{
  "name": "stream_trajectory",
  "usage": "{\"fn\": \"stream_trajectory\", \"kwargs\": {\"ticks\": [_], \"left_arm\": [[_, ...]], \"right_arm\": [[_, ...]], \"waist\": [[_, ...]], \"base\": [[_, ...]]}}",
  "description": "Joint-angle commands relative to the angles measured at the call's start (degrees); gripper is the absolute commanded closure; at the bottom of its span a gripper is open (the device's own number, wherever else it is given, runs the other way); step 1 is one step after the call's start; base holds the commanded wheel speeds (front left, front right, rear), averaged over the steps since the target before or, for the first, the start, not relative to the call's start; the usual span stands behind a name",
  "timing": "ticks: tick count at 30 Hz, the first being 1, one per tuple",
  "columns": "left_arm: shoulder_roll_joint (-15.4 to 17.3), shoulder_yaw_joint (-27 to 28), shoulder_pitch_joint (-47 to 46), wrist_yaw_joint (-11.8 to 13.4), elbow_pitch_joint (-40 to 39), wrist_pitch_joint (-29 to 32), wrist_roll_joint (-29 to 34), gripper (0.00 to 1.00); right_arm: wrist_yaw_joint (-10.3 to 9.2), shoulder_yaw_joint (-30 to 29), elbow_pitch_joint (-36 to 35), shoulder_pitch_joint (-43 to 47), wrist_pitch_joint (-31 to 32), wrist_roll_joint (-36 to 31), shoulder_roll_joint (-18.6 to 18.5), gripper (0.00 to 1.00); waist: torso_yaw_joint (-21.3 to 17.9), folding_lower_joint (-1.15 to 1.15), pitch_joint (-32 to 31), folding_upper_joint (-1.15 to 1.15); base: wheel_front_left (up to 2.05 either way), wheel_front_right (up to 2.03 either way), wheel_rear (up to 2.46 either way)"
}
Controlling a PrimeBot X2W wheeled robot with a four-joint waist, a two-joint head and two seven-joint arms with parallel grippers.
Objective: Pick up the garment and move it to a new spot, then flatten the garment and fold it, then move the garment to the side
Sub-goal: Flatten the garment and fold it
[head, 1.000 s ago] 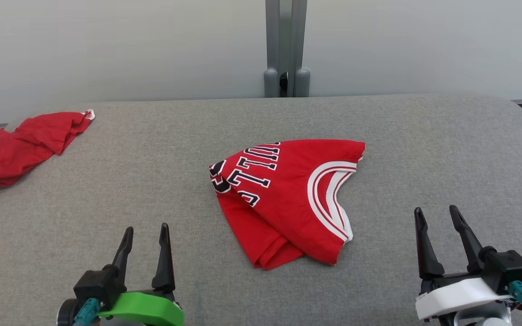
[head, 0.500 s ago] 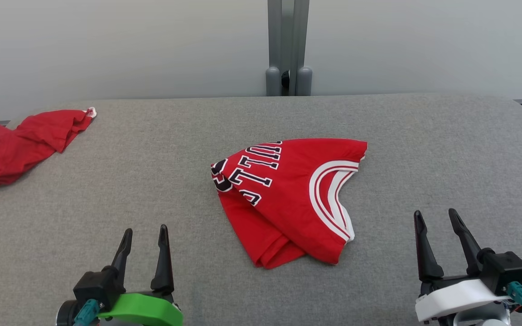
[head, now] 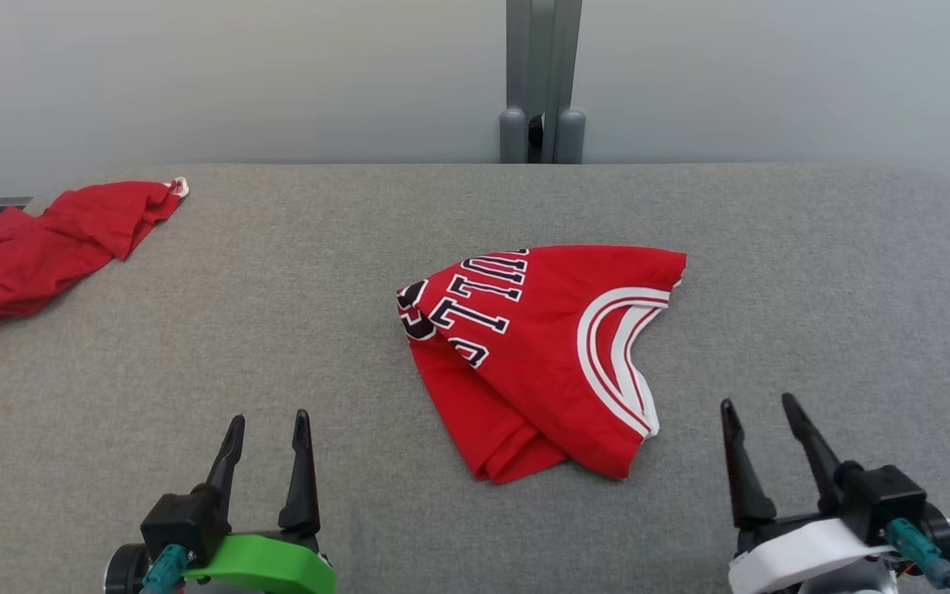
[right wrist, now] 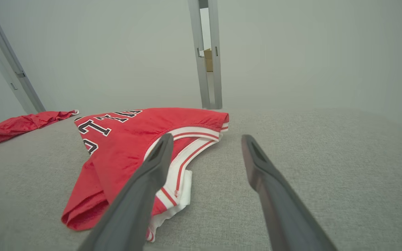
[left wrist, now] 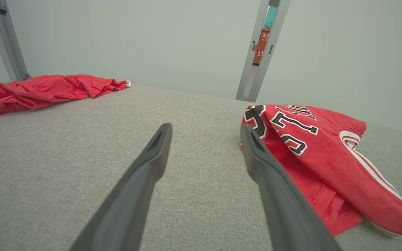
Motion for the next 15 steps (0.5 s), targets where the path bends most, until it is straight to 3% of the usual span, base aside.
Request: {"fn": "stream_trajectory", "kwargs": {"ticks": [1,7,15], "left_arm": [[0.01,-0.03,-0.21,-0.26,-0.18,-0.03,0.62,0.00],[-0.02,-0.60,-1.63,-0.43,-0.43,-0.02,1.49,0.00],[-0.12,-0.73,-2.71,-0.32,-0.41,-0.03,1.75,0.00]], "right_arm": [[-0.02,1.50,1.03,0.39,-0.18,0.09,-0.11,0.00],[-0.02,8.35,8.72,-0.82,-0.18,0.02,-0.16,0.00],[-0.02,10.22,19.10,-6.75,-0.18,0.27,-0.17,0.00]], "waist": [[0.74,0.00,0.58,0.00],[3.55,0.00,3.06,0.00],[7.66,0.00,6.01,0.00]], "base": [[0.00,0.00,0.00],[0.00,0.00,0.00],[0.00,0.00,0.00]]}}
